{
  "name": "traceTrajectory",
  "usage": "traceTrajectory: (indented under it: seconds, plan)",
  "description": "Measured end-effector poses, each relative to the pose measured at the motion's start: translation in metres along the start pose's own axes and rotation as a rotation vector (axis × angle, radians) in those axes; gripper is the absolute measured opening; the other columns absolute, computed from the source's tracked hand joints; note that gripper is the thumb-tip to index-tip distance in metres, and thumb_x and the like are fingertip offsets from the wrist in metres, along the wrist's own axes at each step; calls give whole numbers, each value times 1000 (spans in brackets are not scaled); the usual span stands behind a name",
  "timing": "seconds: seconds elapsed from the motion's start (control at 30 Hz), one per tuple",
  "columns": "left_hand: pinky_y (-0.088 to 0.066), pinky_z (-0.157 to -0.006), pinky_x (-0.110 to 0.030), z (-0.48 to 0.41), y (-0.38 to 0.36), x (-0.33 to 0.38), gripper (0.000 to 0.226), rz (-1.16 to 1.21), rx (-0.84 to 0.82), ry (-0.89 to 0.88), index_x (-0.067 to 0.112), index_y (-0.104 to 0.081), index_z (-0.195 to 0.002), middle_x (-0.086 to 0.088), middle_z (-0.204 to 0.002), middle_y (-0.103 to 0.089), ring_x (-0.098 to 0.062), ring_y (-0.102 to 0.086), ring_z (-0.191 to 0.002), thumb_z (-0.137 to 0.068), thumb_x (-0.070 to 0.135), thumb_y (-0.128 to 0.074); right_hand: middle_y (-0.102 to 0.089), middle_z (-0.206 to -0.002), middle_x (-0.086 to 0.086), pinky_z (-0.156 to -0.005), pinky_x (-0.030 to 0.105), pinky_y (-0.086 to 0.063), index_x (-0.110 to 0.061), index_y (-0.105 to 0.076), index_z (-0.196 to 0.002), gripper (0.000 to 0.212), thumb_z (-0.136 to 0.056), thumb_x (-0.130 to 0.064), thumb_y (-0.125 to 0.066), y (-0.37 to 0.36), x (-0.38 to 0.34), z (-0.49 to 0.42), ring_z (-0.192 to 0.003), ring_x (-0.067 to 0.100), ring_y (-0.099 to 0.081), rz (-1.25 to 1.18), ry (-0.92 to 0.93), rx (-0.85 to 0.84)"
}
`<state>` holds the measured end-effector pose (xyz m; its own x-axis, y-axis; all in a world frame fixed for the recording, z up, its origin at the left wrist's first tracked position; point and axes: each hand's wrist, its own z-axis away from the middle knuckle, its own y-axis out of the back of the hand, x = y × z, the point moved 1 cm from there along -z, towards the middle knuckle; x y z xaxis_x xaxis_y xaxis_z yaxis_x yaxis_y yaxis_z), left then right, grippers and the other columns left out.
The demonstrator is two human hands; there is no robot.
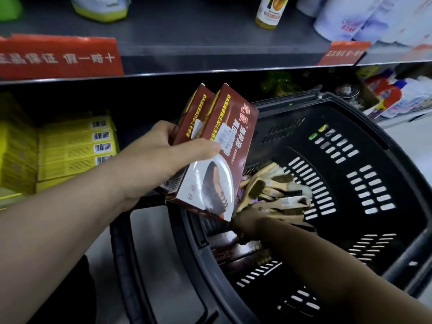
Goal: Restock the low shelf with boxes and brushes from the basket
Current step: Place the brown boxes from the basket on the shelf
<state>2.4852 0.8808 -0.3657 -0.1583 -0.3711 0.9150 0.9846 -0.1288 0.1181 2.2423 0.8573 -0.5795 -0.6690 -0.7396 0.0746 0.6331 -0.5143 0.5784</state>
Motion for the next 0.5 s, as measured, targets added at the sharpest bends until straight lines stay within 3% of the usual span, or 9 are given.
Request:
traceTrajectory:
  seconds: [0.07,0.17,0.23,0.33,0.43,0.5]
  plan:
    - [-47,-44,-16,1,1,-2,72,23,2,9,32,-52,-106,16,-77,-72,-4,-70,-67,-42,59,-72,-61,-121,10,-87,34,-46,-17,-56,-123,40,-84,-22,-66,13,8,12,-109,29,-58,-88,-25,65]
    - [-45,-42,-13,5,3,-3,66,70,-1,20,30,-53,-106,17,-77,-71,-3,-70,-65,-49,56,-71,-65,-113,3,-84,27,-45,-20,-56,-120,44,-79,-24,-69,46,33,52,-103,23,-61,-271,-55,312]
    - [-46,-41,-14,10,4,-3,72,95,-1,27,30,-53,-105,17,-74,-71,-4,-70,-63,-43,53,-82,-66,-104,-2,-80,25,-47,-21,-54,-111,42,-73,-20,-73,71,53,91,-97,19,-63,-461,-114,513]
    - [-45,-40,-15,15,8,-3,77,115,15,28,28,-52,-106,16,-72,-72,-4,-69,-61,-39,53,-82,-60,-95,-16,-70,18,-49,-40,-44,-90,51,-68,-9,-78,101,69,154,-90,11,-63,-697,-171,866]
    - [-46,-41,-17,18,14,-6,68,134,84,31,28,-51,-105,12,-74,-73,-5,-70,-62,-48,56,-74,-55,-111,-21,-86,18,-49,-50,-44,-91,65,-69,1,-77,120,55,192,-104,6,-59,-801,-66,1264]
    - [-52,-51,-25,23,15,-11,72,166,128,42,28,-50,-109,5,-84,-74,-11,-72,-70,-47,58,-74,-55,-117,-11,-93,19,-45,-46,-47,-97,64,-69,3,-78,131,36,201,-111,6,-55,-779,23,1449]
